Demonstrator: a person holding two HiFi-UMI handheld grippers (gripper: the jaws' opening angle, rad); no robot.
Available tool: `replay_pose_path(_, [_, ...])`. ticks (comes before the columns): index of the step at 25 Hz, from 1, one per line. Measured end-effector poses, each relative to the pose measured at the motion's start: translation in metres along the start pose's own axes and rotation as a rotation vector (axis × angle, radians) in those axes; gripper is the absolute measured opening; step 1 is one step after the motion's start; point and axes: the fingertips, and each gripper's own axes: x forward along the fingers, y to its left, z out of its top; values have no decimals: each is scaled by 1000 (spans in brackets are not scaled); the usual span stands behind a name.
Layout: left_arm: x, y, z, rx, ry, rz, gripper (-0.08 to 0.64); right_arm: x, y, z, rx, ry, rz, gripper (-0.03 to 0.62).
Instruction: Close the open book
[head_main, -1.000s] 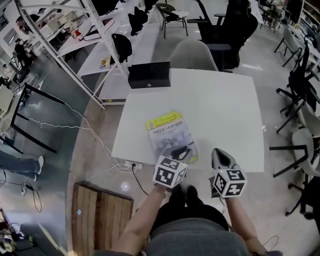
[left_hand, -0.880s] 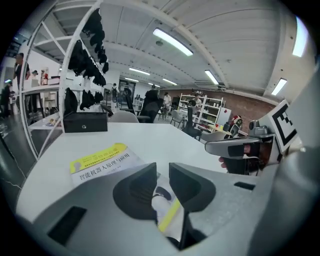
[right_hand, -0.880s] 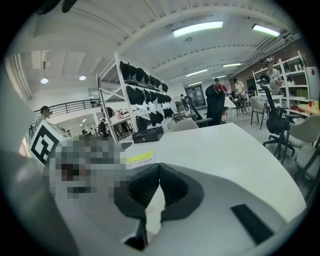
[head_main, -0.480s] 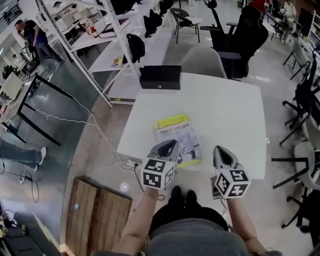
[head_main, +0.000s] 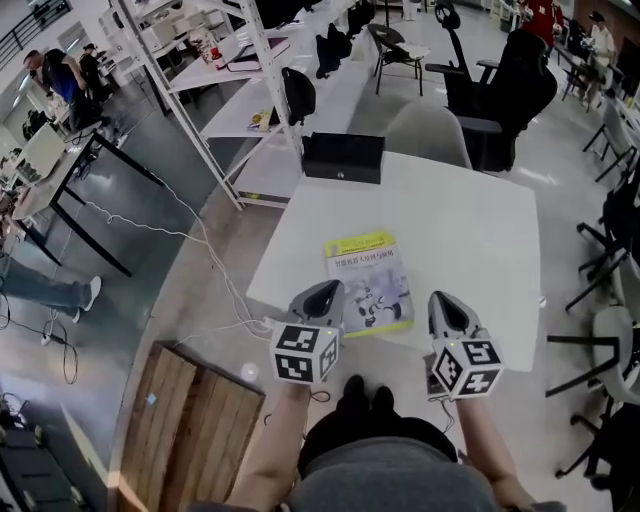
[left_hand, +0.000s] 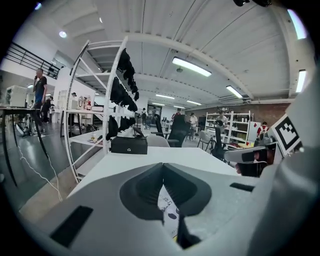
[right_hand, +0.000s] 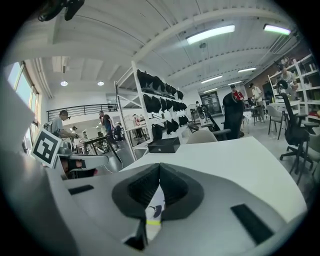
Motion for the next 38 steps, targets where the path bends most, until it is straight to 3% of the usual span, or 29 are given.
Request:
replay_pose_path(13, [-35,30,4,-65,-63,110,6,4,11,5,-41,-1,43,3])
replay_pose_path(38, [-42,34,3,-71,-73,152,6,7,13,10,-66,-5,76,3])
